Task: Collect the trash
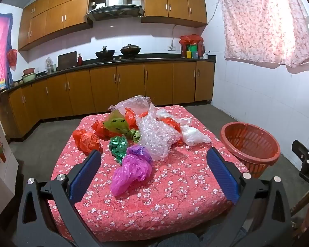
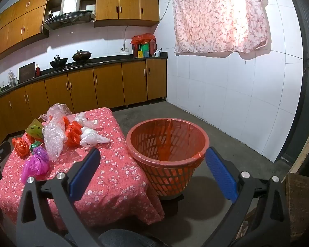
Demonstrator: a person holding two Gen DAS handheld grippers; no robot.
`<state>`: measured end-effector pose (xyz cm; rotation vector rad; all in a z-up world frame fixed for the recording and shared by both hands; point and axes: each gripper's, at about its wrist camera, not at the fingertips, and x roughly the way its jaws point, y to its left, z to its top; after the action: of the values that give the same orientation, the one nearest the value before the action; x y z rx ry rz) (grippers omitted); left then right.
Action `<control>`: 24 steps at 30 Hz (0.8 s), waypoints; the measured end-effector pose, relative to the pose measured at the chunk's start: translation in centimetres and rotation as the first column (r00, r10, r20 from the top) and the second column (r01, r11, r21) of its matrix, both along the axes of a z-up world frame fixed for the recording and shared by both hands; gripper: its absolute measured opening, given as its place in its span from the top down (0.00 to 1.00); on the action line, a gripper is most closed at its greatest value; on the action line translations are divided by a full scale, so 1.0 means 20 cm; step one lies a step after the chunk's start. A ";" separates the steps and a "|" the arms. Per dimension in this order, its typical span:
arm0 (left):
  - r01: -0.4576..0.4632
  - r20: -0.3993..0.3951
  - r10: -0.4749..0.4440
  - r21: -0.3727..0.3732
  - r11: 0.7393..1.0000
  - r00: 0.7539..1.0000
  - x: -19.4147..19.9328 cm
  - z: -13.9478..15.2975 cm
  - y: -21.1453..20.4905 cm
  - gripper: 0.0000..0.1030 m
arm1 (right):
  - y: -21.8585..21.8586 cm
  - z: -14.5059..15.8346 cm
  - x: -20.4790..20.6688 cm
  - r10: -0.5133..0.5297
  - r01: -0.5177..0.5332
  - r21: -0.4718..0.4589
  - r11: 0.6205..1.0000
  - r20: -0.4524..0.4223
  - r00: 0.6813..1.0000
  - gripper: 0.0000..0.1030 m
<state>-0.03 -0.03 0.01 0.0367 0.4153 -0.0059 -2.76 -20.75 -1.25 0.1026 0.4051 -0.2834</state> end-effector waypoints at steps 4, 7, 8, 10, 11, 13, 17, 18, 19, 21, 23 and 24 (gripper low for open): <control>-0.001 -0.002 0.001 0.000 1.000 1.000 0.00 0.00 0.00 0.02 | 0.00 0.00 0.00 0.000 0.000 -0.002 1.000 0.004 1.000 0.04; -0.001 -0.001 0.001 -0.001 1.000 1.000 0.00 0.00 0.00 0.02 | 0.00 0.00 0.00 -0.001 0.001 -0.005 1.000 0.004 1.000 0.04; -0.001 -0.001 0.001 -0.001 1.000 1.000 0.00 0.00 0.00 0.02 | 0.00 0.00 0.00 -0.001 0.001 -0.005 1.000 0.004 1.000 0.04; -0.001 -0.001 0.001 -0.001 1.000 1.000 0.00 0.00 0.00 0.02 | 0.00 0.00 0.00 -0.002 0.002 -0.004 1.000 0.004 1.000 0.04; -0.001 -0.001 0.001 -0.001 1.000 1.000 0.00 0.00 0.00 0.02 | 0.00 0.00 0.00 -0.002 0.002 -0.004 1.000 0.004 1.000 0.04; 0.000 -0.002 0.000 -0.002 1.000 1.000 0.00 0.00 0.00 0.02 | 0.00 0.00 0.00 -0.003 0.003 -0.004 1.000 0.003 1.000 0.04; -0.001 -0.002 0.001 -0.002 1.000 1.000 0.00 0.00 0.00 0.02 | 0.00 0.00 0.00 -0.001 0.001 -0.005 1.000 0.004 1.000 0.04; 0.000 -0.002 0.000 -0.003 1.000 1.000 0.00 0.00 0.00 0.02 | 0.00 0.00 0.00 0.000 0.001 -0.004 1.000 0.004 1.000 0.04; 0.000 -0.002 0.000 -0.003 1.000 1.000 0.00 0.00 0.00 0.02 | 0.00 0.00 0.00 0.000 0.000 -0.005 1.000 0.004 1.000 0.04; -0.001 -0.002 0.001 -0.003 1.000 1.000 0.00 0.00 0.00 0.02 | 0.00 0.00 0.00 0.000 0.000 -0.006 1.000 0.005 1.000 0.04; 0.000 -0.003 0.000 -0.003 1.000 1.000 0.00 0.00 0.00 0.02 | 0.00 0.00 0.00 0.000 0.000 -0.004 1.000 0.004 1.000 0.04; 0.000 -0.002 0.000 -0.003 1.000 1.000 0.00 0.00 0.00 0.02 | 0.00 0.00 0.00 -0.001 0.001 -0.004 1.000 0.004 1.000 0.04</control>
<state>-0.01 -0.01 0.00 0.0339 0.4178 -0.0062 -2.77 -20.79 -1.33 0.0994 0.4007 -0.2845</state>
